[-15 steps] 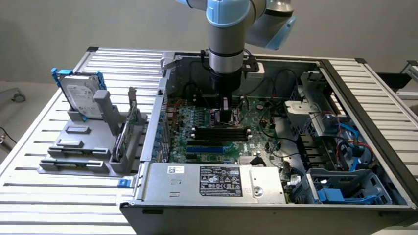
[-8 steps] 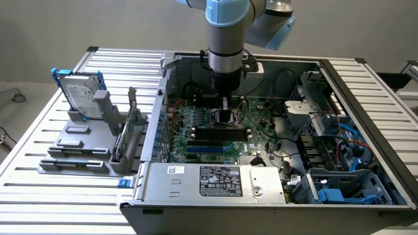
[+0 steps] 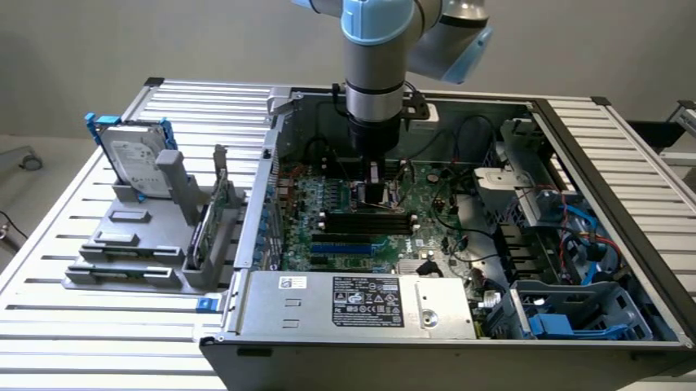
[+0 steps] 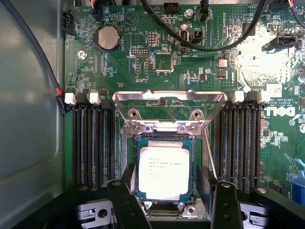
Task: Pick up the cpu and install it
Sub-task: 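Place the cpu into insertion slot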
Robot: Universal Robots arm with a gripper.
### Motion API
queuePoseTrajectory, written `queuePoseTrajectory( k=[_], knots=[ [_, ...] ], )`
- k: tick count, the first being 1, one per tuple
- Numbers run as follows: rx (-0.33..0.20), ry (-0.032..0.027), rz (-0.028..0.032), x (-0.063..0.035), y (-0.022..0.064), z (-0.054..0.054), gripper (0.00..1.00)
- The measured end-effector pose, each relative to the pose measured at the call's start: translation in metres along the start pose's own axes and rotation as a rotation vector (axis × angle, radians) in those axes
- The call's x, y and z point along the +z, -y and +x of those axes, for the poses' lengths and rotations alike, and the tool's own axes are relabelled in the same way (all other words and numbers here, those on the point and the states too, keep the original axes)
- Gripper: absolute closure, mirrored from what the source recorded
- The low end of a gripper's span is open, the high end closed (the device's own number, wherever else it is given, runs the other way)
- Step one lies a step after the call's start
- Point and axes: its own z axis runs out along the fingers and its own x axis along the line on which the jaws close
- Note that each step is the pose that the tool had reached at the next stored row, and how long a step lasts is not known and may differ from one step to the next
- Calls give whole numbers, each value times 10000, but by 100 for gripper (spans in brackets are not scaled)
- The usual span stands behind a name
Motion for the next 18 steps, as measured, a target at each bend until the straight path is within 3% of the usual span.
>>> queuePoseTrajectory(
  k=[18],
  knots=[
    [-143, 6, 5, 12, 1, -4, 38]
  ],
)
